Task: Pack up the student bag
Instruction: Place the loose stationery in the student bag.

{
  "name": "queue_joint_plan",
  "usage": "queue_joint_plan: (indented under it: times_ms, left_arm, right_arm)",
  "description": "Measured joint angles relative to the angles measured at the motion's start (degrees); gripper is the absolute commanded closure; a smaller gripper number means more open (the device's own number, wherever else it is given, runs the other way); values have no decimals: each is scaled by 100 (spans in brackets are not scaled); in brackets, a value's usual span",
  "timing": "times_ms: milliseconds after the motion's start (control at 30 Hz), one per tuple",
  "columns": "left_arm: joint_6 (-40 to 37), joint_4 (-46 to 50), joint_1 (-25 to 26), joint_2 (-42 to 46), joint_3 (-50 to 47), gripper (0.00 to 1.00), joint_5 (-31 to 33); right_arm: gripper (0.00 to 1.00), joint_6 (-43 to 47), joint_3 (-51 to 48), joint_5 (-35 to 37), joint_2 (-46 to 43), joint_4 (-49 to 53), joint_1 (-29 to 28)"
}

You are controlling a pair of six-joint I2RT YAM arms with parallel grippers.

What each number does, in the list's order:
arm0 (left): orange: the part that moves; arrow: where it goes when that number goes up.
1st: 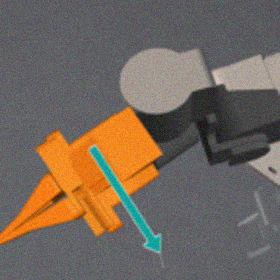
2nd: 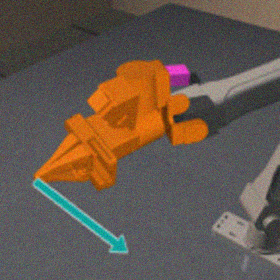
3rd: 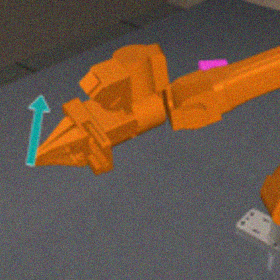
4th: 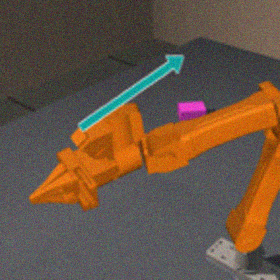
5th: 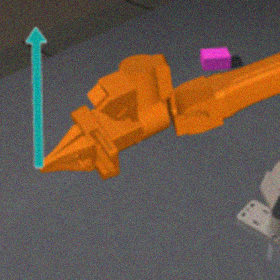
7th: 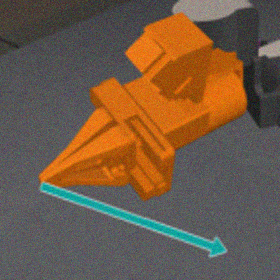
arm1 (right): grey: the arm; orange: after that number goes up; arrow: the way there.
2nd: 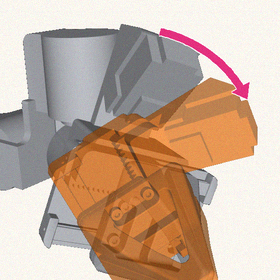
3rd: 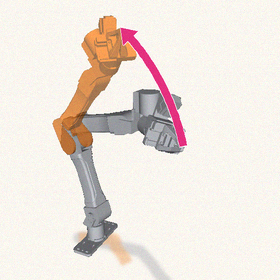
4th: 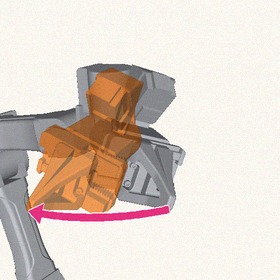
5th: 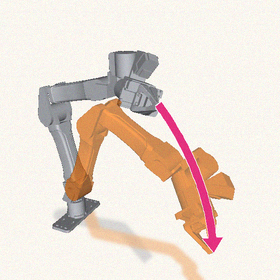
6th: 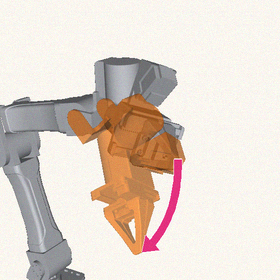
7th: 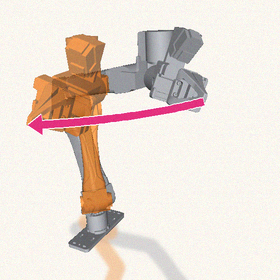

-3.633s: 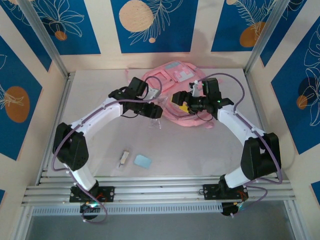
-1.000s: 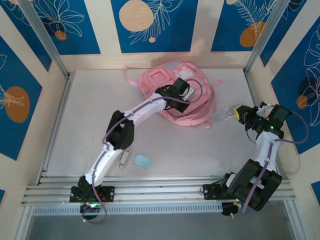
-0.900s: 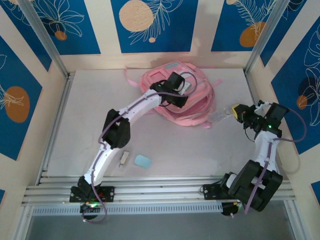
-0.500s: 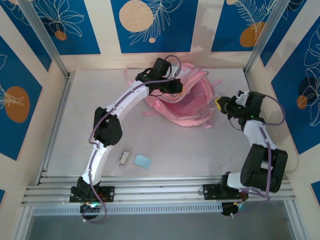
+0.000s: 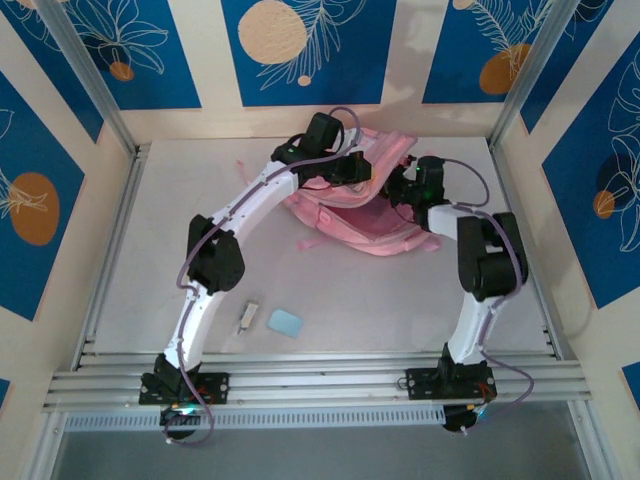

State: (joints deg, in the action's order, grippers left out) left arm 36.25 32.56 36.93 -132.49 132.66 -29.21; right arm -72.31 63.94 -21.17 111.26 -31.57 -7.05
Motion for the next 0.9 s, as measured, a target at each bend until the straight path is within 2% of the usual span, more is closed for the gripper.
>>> queue_joint_plan:
  times_ms: [67, 133, 300, 433, 533, 900]
  left_arm:
    - [59, -20, 2, 0, 0, 100, -22]
    - [92, -35, 2, 2, 0, 100, -24]
    - [94, -57, -4, 76, -2, 100, -20]
    - [101, -153, -4, 236, -66, 100, -20]
    - [120, -170, -2, 258, -79, 100, -22]
    - [118, -170, 17, 258, -179, 100, -24]
  right_arm:
    - [98, -83, 337, 70, 435, -22, -146]
    - [91, -160, 638, 109, 752, 4, -280]
    - [54, -164, 730, 140, 695, 111, -306]
    - [37, 105, 503, 262, 157, 745, -205]
    - [33, 452, 197, 339, -472, 1561, -20]
    - [30, 2085, -313, 240, -2540, 4138, 1126]
